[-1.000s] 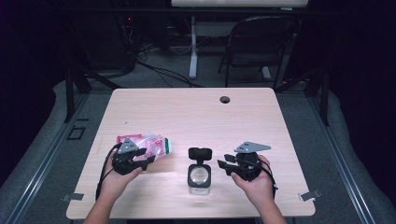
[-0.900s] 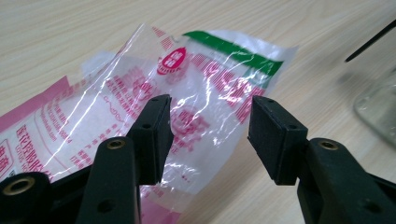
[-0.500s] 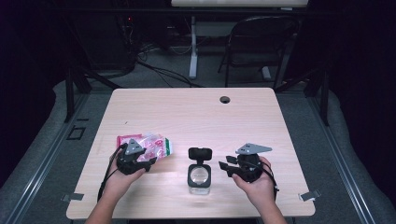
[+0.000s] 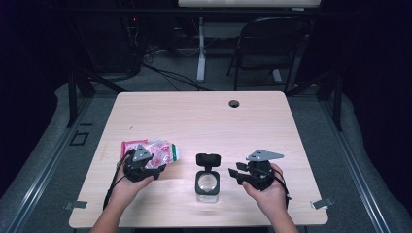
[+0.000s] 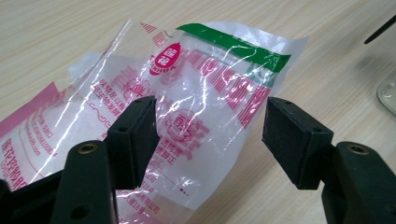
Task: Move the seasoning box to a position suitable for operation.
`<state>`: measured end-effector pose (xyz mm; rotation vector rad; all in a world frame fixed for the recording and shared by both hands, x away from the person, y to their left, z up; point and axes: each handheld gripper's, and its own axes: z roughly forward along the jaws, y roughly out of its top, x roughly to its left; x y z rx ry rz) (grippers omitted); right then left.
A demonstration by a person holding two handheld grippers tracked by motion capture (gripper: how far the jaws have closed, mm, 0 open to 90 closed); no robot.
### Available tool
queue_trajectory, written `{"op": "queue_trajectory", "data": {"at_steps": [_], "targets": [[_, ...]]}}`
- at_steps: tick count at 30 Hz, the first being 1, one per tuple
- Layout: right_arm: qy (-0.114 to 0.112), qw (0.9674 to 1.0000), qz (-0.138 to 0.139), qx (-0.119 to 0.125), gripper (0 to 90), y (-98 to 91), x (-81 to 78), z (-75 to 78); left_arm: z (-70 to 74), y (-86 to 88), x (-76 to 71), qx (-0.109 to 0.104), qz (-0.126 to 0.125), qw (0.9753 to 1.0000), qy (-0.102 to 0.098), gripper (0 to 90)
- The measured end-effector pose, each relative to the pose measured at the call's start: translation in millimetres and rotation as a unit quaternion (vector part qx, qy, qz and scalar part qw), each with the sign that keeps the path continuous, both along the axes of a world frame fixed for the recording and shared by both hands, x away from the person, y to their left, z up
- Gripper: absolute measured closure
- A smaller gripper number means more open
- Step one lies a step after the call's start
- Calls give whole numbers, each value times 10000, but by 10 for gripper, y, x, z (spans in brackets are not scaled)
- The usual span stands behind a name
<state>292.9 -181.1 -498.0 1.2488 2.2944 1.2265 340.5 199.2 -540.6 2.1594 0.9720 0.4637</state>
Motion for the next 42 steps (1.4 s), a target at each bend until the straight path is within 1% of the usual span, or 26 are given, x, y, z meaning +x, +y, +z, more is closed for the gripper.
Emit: {"op": "queue_trajectory", "data": {"at_steps": [1,3,4,6,7,8,9,10,11,13,18,22,24,28,31,35,37,42], "targets": [[-1,10000,3,-5,598,1,0,0,-3,-11,-1,-16,-32,10000,19,356],[-3,10000,1,-3,597,1,-1,0,-15,-42,-7,17,-43,10000,-8,356],[-1,10000,1,-5,597,1,0,0,-19,-56,-10,25,-80,10000,13,356],[-4,10000,-4,-9,594,1,0,-1,-32,-87,-13,102,-105,9999,-23,350],[-4,10000,-3,-8,594,1,0,-1,-35,-102,-17,148,-114,9998,3,350],[-4,10000,-5,-9,593,0,0,-1,-45,-114,-17,145,-111,9998,-28,346],[-5,10000,-7,-9,593,-1,0,-2,-55,-130,-18,187,-112,9998,-40,345],[-1,10000,-17,-2,593,-1,0,-4,-58,-136,-18,229,-145,9996,0,345],[3,10000,-11,-8,592,-3,2,-5,-64,-141,-17,243,-151,9996,-4,346],[11,10000,-5,-46,590,-9,6,-8,-86,-145,-15,257,-125,9996,-28,352],[16,10000,-40,-34,589,-20,7,-18,-131,-142,-2,308,-68,9995,-42,359],[3,10000,-55,-7,589,-23,3,-23,-157,-158,0,328,-18,9993,-154,359],[20,10000,-51,-42,589,-31,2,-24,-175,-173,-1,377,-22,9991,-194,358],[20,10000,-75,-5,589,-37,-4,-31,-193,-199,-1,477,-3,9984,-288,362],[30,10000,-78,-40,588,-48,-11,-26,-207,-206,6,536,30,9978,-376,383],[20,9999,-112,-35,587,-56,-20,-34,-227,-195,27,611,93,9972,-411,405],[27,9999,-124,-44,587,-65,-27,-33,-241,-190,38,608,138,9970,-450,419],[10,9999,-157,-32,587,-93,-46,-35,-255,-179,67,605,216,9969,-451,466]]}}
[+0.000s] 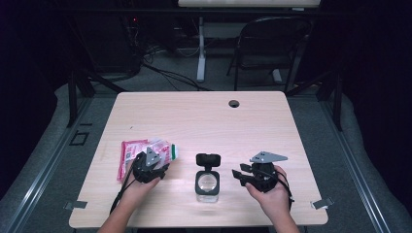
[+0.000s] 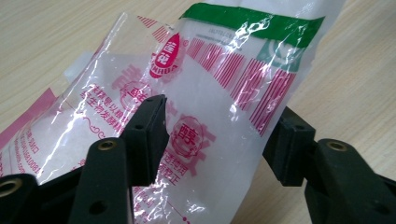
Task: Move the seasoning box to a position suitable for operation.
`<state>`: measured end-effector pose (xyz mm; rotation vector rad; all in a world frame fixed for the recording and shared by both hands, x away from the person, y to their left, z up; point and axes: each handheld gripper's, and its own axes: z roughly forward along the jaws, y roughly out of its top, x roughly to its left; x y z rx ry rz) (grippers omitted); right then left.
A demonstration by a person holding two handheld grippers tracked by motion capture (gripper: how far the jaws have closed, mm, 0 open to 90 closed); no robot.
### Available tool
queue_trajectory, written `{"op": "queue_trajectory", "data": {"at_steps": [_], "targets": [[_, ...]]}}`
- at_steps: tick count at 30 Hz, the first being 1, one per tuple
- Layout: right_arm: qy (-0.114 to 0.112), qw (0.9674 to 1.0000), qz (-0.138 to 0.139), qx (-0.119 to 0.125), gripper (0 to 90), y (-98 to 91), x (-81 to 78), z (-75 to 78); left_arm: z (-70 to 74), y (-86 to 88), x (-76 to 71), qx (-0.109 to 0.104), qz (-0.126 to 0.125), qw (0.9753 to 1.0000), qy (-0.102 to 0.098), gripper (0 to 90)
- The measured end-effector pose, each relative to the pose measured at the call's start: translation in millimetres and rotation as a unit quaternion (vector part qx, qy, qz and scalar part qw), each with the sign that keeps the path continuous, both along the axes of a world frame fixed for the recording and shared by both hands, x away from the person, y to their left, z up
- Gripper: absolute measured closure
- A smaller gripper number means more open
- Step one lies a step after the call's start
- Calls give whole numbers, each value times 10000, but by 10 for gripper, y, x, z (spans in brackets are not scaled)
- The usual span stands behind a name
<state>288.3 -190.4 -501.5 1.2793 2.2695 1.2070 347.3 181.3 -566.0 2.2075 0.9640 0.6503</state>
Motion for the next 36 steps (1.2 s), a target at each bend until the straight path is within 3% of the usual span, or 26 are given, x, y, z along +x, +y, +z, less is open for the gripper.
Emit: {"op": "queue_trajectory", "data": {"at_steps": [14,28,36], "targets": [[5,9999,-110,-20,586,-77,-56,0,-46,36,64,-214,198,9995,75,583],[42,9999,-125,-27,586,-84,-63,-11,-34,98,93,-366,298,9983,327,735],[221,9997,-78,-60,588,-92,-58,-17,-26,121,106,-457,390,9972,446,770]]}}
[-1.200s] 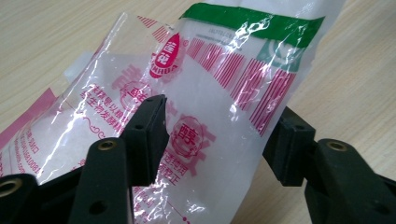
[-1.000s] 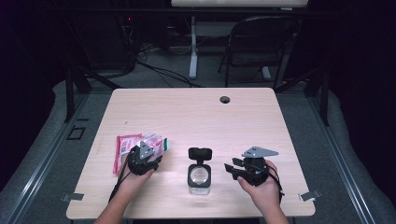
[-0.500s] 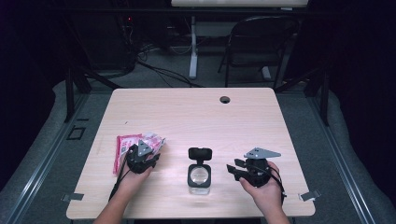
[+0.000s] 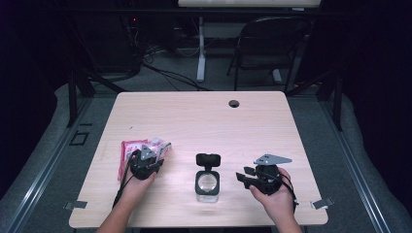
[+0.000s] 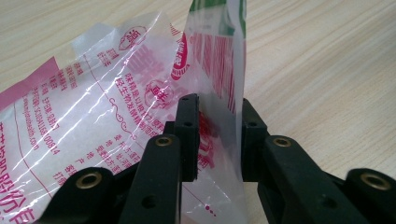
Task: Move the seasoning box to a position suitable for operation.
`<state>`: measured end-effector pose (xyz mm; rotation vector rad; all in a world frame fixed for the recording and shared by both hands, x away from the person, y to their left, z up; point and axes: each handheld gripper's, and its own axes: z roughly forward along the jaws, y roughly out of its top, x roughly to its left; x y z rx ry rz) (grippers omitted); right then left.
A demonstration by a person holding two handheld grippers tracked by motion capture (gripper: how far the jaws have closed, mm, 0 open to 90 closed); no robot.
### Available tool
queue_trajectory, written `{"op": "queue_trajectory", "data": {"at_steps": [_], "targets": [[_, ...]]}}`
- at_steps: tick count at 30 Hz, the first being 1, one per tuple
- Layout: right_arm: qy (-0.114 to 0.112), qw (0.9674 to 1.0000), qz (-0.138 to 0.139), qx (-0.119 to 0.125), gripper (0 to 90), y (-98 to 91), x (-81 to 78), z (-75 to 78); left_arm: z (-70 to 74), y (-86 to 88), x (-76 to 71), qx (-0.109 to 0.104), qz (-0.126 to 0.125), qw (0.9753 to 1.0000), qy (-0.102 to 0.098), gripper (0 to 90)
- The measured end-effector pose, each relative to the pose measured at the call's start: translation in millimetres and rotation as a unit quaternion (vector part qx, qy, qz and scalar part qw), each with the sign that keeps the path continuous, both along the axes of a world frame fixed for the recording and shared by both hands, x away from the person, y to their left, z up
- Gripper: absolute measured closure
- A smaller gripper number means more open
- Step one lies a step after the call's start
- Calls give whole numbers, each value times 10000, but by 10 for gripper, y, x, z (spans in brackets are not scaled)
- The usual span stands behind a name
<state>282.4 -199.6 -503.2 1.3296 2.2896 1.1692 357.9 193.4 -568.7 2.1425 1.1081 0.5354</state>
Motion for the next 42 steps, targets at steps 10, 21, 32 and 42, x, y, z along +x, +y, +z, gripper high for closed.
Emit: {"op": "queue_trajectory", "data": {"at_steps": [10,21,32,42], "targets": [[535,9975,236,-408,590,58,8,-46,6,42,22,-45,18,9999,137,844],[626,9969,238,-415,595,51,2,-57,6,91,51,-226,85,9993,273,900],[596,9974,173,-378,596,16,0,-58,69,114,70,-242,63,9988,422,900],[571,9976,160,-348,595,-6,9,-62,210,123,76,-185,105,9986,490,900]]}}
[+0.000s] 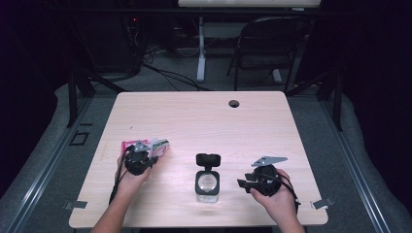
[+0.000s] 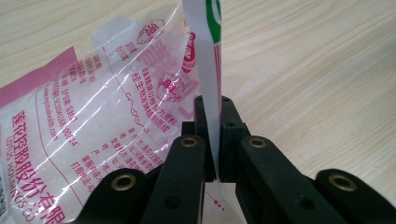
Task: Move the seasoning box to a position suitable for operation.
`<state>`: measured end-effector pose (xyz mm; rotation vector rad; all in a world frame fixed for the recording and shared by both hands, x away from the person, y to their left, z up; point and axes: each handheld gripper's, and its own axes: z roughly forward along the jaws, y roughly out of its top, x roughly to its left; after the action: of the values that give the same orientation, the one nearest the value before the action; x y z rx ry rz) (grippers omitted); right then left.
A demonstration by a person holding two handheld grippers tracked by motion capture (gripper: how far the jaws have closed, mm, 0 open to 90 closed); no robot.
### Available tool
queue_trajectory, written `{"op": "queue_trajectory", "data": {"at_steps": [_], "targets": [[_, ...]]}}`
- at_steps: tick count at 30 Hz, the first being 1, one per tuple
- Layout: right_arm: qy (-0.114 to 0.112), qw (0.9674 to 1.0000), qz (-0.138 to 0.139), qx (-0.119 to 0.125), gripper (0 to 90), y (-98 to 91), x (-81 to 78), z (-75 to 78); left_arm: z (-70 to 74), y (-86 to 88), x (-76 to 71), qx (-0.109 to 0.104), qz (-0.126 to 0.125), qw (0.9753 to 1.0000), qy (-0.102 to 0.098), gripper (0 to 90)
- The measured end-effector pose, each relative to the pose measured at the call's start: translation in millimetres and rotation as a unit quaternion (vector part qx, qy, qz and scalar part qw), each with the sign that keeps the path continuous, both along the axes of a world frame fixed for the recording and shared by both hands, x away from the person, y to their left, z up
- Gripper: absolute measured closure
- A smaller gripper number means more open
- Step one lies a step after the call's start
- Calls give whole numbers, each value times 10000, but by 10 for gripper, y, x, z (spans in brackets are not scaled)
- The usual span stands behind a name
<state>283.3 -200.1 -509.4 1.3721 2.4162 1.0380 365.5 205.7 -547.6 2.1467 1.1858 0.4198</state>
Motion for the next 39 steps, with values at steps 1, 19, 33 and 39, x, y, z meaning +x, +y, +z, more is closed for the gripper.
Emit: {"op": "queue_trajectory", "data": {"at_steps": [1,19,33,39], "targets": [[16,10000,12,7,596,0,4,-6,17,4,2,8,0,10000,15,900],[-79,9999,10,124,594,-28,11,44,424,171,38,324,58,9994,-58,900],[-102,9997,-9,233,595,-42,21,55,915,346,-56,534,97,9969,-563,900],[-89,9997,-34,236,595,-38,32,52,1216,417,-133,641,123,9945,-825,900]]}}
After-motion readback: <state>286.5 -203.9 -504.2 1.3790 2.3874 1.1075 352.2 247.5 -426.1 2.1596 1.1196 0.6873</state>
